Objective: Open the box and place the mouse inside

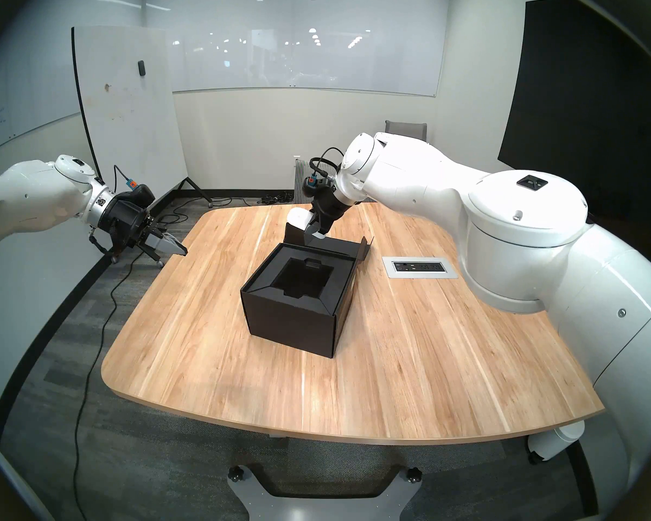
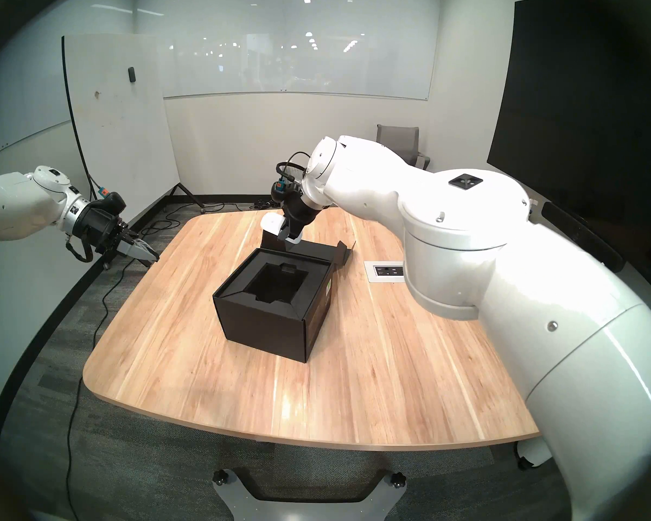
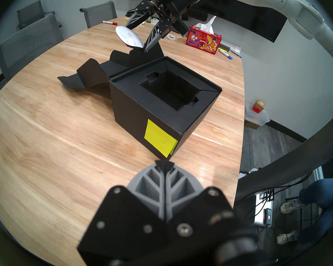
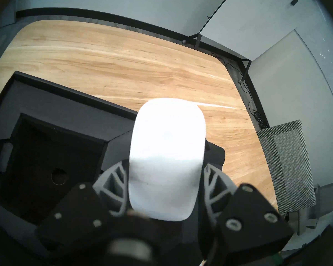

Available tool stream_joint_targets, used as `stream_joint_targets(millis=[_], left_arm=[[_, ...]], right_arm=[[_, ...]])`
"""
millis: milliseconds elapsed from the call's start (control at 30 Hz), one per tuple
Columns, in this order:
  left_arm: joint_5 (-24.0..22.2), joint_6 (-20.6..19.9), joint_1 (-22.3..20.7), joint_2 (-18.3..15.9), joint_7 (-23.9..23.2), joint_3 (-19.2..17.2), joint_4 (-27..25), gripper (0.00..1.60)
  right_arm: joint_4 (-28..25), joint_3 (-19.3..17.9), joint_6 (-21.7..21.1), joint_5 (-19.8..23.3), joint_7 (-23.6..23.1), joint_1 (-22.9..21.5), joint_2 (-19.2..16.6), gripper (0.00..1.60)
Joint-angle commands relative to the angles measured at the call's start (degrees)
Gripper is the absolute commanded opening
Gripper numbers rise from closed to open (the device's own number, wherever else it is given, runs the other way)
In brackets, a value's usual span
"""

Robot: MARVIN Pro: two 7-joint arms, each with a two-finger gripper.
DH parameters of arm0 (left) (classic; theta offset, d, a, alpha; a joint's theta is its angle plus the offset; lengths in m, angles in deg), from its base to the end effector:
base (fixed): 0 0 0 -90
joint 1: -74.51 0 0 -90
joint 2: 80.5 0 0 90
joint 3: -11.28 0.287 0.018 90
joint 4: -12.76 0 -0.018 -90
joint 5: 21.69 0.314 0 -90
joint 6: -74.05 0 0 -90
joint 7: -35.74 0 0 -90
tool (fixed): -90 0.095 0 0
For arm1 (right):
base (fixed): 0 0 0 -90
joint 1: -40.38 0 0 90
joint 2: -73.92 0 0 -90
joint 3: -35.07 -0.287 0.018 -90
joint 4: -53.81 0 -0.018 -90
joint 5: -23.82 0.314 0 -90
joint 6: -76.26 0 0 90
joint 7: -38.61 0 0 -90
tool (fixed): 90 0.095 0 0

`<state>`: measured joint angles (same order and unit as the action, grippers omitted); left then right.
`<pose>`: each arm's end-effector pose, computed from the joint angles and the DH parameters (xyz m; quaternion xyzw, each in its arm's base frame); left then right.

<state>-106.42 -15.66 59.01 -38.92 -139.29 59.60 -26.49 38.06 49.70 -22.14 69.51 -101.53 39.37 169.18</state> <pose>0.4999 0.2456 -0.0851 0.7717 -0.4812 0.2926 0.2953 0.6268 0.1854 -0.0814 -0.6574 -0.6605 -0.3620 0.0217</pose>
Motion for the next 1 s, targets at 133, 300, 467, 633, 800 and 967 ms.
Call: stream_joint_targets(millis=[133, 300, 467, 633, 800, 967], left_arm=[[-0.36, 0.00, -1.15, 0.01, 0.02, -0.28, 0.00, 0.00], [-0.37, -0.01, -1.17, 0.01, 0.02, -0.26, -0.01, 0.00], [-0.39, -0.01, -1.19, 0.01, 0.02, -0.23, -0.03, 0.00], [-0.41, -0.01, -1.21, 0.01, 0.02, -0.21, -0.04, 0.00], [-0.43, -0.01, -1.22, 0.01, 0.02, -0.18, -0.05, 0.00], [-0.45, -0.01, -1.24, 0.01, 0.02, -0.15, -0.06, 0.00]], right_arm=[[1.84, -0.35, -0.35, 0.00, -1.71, -2.15, 3.22, 0.00], [2.59, -0.47, -0.51, 0.04, -2.73, -2.03, 3.92, 0.00], [3.22, -0.63, -1.08, 0.14, -3.65, -1.88, 4.62, 0.00], [3.46, -0.77, -1.95, 0.16, -4.60, -1.99, 5.10, 0.00], [3.63, -0.88, -3.27, 0.09, -5.89, -2.23, 5.74, 0.00], [3.75, -0.96, -4.65, 0.04, -7.12, -2.34, 6.25, 0.00]])
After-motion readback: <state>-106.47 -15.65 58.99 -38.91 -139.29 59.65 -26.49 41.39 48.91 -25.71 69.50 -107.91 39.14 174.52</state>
